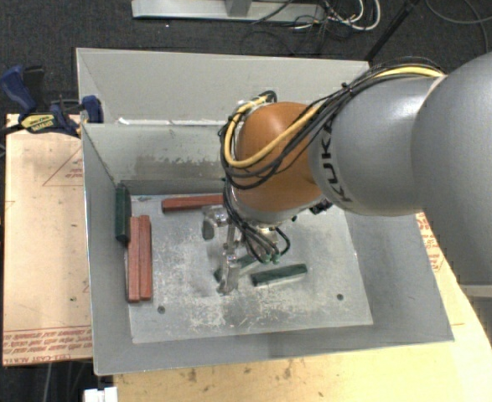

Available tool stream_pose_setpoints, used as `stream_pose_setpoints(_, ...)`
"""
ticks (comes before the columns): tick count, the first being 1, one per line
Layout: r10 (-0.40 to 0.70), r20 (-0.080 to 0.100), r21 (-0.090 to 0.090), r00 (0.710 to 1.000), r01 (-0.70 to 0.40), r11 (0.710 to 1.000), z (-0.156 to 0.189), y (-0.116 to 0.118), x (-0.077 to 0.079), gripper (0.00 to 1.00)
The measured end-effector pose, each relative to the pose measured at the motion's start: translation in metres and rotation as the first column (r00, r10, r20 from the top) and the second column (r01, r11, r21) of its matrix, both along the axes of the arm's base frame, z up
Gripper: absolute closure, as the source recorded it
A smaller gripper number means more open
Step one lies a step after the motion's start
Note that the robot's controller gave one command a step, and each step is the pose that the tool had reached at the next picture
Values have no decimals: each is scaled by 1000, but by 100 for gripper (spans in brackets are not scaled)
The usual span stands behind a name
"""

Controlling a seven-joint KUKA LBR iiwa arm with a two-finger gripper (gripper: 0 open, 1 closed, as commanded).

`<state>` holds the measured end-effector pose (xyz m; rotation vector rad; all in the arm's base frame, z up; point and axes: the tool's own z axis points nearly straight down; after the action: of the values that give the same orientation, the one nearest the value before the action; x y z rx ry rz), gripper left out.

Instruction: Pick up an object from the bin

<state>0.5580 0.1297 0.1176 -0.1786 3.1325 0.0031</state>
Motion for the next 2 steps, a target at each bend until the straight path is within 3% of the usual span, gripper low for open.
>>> stream_pose_setpoints(1, -65, -7, -2, 998, 65, 998, 2, -28, 2, 0)
stream_pose_setpoints(2, 48, -1, -1, 999, -48, 999, 4, -39, 11, 0)
